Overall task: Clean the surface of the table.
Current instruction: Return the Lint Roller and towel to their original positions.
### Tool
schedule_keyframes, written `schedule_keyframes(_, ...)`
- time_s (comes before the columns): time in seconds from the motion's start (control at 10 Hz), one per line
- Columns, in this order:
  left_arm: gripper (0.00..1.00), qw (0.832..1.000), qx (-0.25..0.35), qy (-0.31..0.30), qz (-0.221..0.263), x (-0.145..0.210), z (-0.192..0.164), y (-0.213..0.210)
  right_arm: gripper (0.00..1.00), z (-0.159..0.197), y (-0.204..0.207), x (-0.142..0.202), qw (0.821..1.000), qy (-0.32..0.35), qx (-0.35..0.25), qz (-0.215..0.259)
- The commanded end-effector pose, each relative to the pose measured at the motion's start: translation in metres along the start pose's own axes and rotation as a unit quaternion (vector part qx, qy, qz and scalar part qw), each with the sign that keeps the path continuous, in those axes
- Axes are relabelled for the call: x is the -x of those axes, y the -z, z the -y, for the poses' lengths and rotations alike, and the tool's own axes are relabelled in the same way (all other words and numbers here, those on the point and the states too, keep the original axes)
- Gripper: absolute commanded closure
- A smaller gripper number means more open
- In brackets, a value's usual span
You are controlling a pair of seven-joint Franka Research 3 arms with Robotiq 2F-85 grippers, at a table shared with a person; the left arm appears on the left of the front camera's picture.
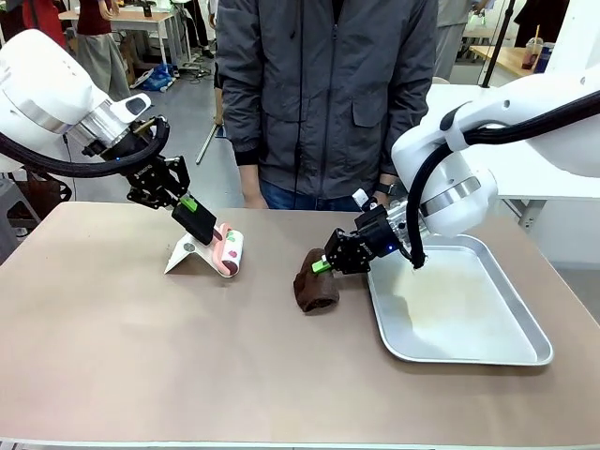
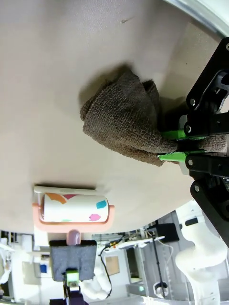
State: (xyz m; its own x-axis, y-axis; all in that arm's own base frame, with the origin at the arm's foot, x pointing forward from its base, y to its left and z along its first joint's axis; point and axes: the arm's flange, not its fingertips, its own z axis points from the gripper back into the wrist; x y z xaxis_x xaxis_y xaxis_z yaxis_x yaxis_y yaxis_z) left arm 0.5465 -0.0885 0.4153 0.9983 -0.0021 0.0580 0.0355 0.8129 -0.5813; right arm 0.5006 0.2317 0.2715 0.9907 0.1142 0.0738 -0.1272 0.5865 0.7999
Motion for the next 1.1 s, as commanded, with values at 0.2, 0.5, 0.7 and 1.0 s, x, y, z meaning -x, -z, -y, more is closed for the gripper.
schedule_keyframes(0.2,0.19,1.000,-0.016,-0.005,-0.007,-0.003,-0.004,-0.002,0.43,-0.002,0.000,-0.005,1.000,0.003,-0.002,-0.008)
schedule_keyframes(0.5,0.00,1.000,-0.015,-0.008,-0.002,-0.002,-0.004,-0.004,0.00,-0.003,-0.001,-0.005,1.000,-0.002,-0.002,-0.009)
schedule_keyframes(0.7,0.00,1.000,-0.021,-0.016,0.005,0.000,-0.010,-0.008,0.07,-0.012,-0.005,-0.006,1.000,-0.017,0.018,-0.015)
schedule_keyframes(1.0,0.00,1.000,-0.011,-0.014,0.005,0.011,-0.016,-0.018,0.00,-0.051,-0.017,-0.011,0.992,-0.065,0.103,-0.032)
